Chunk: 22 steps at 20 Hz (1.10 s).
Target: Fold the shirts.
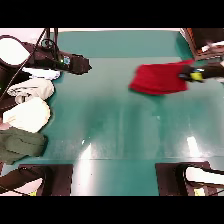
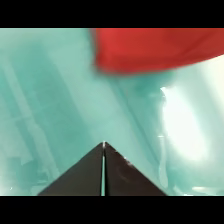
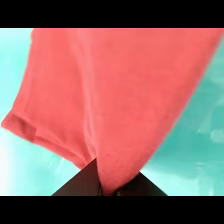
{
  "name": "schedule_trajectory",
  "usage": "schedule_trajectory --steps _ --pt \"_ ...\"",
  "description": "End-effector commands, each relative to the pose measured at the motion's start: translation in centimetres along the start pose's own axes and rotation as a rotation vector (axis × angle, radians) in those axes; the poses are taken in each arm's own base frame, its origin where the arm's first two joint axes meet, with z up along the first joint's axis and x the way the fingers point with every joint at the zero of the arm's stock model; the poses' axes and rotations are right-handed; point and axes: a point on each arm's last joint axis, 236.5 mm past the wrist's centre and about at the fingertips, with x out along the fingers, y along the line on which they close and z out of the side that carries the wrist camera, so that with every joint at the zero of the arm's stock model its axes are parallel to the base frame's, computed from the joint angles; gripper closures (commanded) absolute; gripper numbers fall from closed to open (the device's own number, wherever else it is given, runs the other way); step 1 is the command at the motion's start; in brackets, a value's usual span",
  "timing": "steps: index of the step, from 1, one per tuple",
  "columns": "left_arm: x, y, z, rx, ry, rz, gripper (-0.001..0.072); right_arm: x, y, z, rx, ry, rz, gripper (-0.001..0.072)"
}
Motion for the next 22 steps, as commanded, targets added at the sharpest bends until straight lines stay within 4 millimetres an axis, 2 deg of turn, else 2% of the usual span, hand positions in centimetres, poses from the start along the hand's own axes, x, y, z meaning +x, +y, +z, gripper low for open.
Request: schedule_trajectory --steps 1,3,5,6,8,10,13,14,15,16,17,19,20,22 --pt "0.1 -0.5 0.2 -0.029 -0.009 -0.01 0.0685 -8.2 -13.2 1.4 0.225 -0.18 -0.208 0.07" --pt "0.1 -0.5 0.2 -0.037 -0.01 -0.01 0.0685 -11.4 -18.4 0.4 0.34 -0.233 -0.28 0.07" --pt "0.1 -0.5 0.4 -0.037 -0.018 -0.01 0.0685 -13.0 -21.7 -1.3 0.426 -0.244 -0.322 0.07" --pt "0.1 -0.5 0.5 -0.037 -0.022 -0.01 0.0685 -13.3 -22.6 -1.9 0.452 -0.244 -0.332 0.07" --pt "0.1 -0.5 0.5 -0.037 -0.024 -0.01 0.0686 -13.4 -23.1 -2.7 0.474 -0.229 -0.336 0.07" --pt "0.1 -0.5 0.5 -0.036 -0.024 -0.01 0.0686 -12.8 -22.3 -3.1 0.459 -0.196 -0.324 0.07" --pt "0.1 -0.5 0.5 -0.035 -0.024 -0.009 0.0685 -11.1 -20.5 -4.9 0.363 -0.062 -0.348 0.0696" --pt "0.1 -0.5 0.5 -0.034 -0.024 -0.009 0.0685 -10.8 -20.0 -5.6 0.33 -0.016 -0.362 0.0605" --pt "0.1 -0.5 0.5 -0.026 -0.023 -0.009 0.0685 -10.6 -20.0 -6.2 0.308 0.02 -0.379 0.0311" --pt "0.1 -0.5 0.5 -0.025 -0.022 -0.008 0.0684 -10.7 -20.0 -6.9 0.297 0.052 -0.394 0.0061" --pt "0.1 -0.5 0.4 -0.025 -0.021 -0.008 0.0685 -11.1 -20.1 -7.5 0.292 0.076 -0.409 0.0026" --pt "0.1 -0.5 0.4 -0.008 -0.021 -0.008 0.0685 -12.8 -20.5 -8.0 0.27 0.1 -0.469 0.0027" --pt "0.1 -0.5 0.5 -0.008 -0.023 -0.008 0.0684 -14.0 -20.4 -7.4 0.256 0.078 -0.493 0.0033" --pt "0.1 -0.5 0.5 -0.008 -0.025 -0.008 0.0684 -15.8 -18.4 -5.0 0.237 -0.021 -0.47 0.0034"
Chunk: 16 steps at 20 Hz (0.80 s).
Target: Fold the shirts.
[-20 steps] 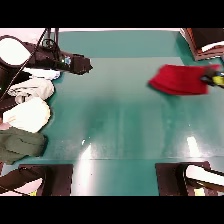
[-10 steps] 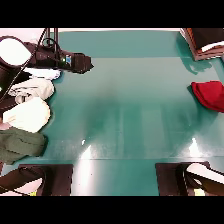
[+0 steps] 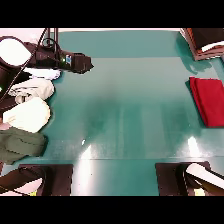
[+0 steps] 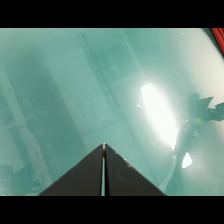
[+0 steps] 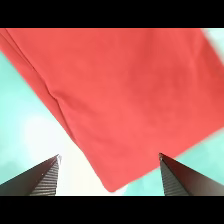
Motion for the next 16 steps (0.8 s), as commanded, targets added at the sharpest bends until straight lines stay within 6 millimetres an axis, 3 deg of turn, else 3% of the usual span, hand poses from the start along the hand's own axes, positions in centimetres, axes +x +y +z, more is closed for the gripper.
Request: schedule_trajectory --steps 1,4,6,7,11,12,16 --pt "0.0 0.0 0.0 0.009 -0.002 0.001 0.0684 -4.1 2.0 1.7 -0.033 -0.1 0.019 0.0036" --pt "0.0 0.0 0.0 0.01 -0.001 0.001 0.0684 -7.8 9.8 2.5 -0.106 -0.199 0.211 0.0037" --pt "0.0 0.2 0.0 0.012 -0.001 0.008 0.0684 -9.5 15.4 1.1 -0.211 -0.21 0.319 0.0038" --pt "0.0 0.4 0.0 0.016 0.0 0.014 0.0684 -10.2 18.1 0.0 -0.28 -0.21 0.361 0.0079" --pt "0.0 0.4 0.5 0.016 -0.021 0.015 0.0684 -13.0 26.9 -5.6 -0.53 -0.199 0.517 0.0542" --pt "0.0 0.4 0.8 0.017 -0.034 0.015 0.0684 -13.7 28.4 -6.8 -0.59 -0.206 0.548 0.0706" --pt "-0.1 0.4 2.0 0.017 -0.084 0.015 0.0684 -15.1 32.2 -10.4 -0.71 -0.195 0.635 0.0698"
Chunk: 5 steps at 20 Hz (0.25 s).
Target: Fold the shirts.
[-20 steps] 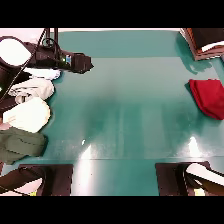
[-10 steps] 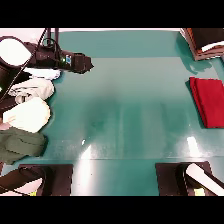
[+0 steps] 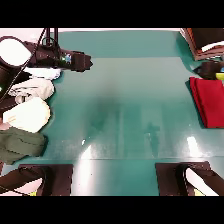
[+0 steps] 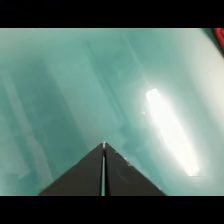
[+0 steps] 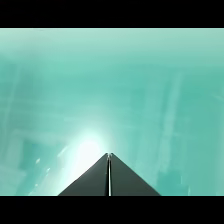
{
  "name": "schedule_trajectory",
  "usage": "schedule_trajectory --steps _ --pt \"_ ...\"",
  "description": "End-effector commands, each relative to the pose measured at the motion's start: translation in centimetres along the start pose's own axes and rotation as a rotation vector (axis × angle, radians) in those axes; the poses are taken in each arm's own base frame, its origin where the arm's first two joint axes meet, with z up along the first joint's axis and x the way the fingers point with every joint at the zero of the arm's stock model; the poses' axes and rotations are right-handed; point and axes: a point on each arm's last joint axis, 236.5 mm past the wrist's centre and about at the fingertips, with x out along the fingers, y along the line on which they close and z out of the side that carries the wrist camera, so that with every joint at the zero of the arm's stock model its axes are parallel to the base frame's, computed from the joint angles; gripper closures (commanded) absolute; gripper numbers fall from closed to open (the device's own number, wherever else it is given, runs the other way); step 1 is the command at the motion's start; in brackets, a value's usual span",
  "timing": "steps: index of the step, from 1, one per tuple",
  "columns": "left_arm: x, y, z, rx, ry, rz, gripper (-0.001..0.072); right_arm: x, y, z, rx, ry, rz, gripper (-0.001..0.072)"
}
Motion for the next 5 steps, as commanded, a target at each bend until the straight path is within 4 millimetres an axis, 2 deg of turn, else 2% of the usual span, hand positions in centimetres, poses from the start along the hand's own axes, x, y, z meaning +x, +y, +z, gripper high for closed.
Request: schedule_trajectory --steps 1,5 --pt "-0.02 0.07 1.06 0.0 -0.044 0.002 0.0684 0.45 4.8 -0.42 -0.098 0.003 0.093 0.0698" --pt "-0.03 0.07 1.14 0.0 -0.048 0.002 0.0684 0.47 5.27 -0.54 -0.106 0.005 0.103 0.0698"
